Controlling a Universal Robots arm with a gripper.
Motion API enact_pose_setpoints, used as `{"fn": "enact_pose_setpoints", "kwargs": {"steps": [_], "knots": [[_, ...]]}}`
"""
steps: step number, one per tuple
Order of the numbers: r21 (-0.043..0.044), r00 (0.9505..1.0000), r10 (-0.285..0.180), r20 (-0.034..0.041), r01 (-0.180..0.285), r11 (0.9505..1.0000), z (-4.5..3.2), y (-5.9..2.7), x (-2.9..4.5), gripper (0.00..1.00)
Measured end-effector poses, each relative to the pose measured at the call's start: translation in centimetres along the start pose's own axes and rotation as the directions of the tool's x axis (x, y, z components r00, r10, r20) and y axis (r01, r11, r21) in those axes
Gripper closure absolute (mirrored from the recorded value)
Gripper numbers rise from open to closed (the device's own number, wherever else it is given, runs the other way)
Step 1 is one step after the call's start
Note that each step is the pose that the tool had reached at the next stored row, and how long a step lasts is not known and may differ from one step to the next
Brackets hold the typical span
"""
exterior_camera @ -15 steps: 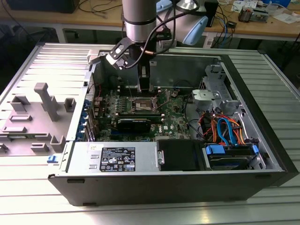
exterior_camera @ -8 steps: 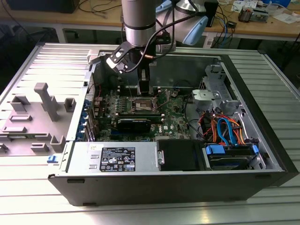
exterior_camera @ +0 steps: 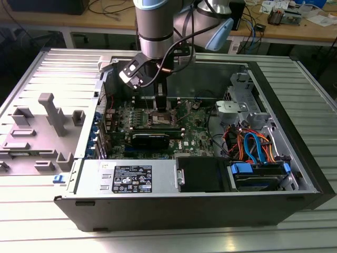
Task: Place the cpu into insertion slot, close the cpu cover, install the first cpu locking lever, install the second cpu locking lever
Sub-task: 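Place the cpu into insertion slot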
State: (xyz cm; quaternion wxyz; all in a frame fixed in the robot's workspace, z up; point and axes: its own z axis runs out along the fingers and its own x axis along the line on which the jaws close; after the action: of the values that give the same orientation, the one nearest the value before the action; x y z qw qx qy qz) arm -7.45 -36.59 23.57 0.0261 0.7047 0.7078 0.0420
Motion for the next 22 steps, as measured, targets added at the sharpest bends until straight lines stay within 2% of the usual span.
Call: {"fn": "enact_pose_setpoints", "kwargs": {"steps": [5,10,16,22], "knots": [[0.0001,1.0000,-0.006,-0.0006,0.006,1.0000,0.90,-0.18,-0.04,0.46],[0.0002,1.0000,-0.006,-0.0006,0.006,1.0000,0.99,-0.20,-0.06,0.46],[0.0001,1.0000,-0.006,-0.0007,0.006,1.0000,1.12,-0.21,-0.45,0.46],[0.0001,1.0000,-0.007,-0.0006,0.007,1.0000,1.84,-0.35,-0.55,0.46]]}}
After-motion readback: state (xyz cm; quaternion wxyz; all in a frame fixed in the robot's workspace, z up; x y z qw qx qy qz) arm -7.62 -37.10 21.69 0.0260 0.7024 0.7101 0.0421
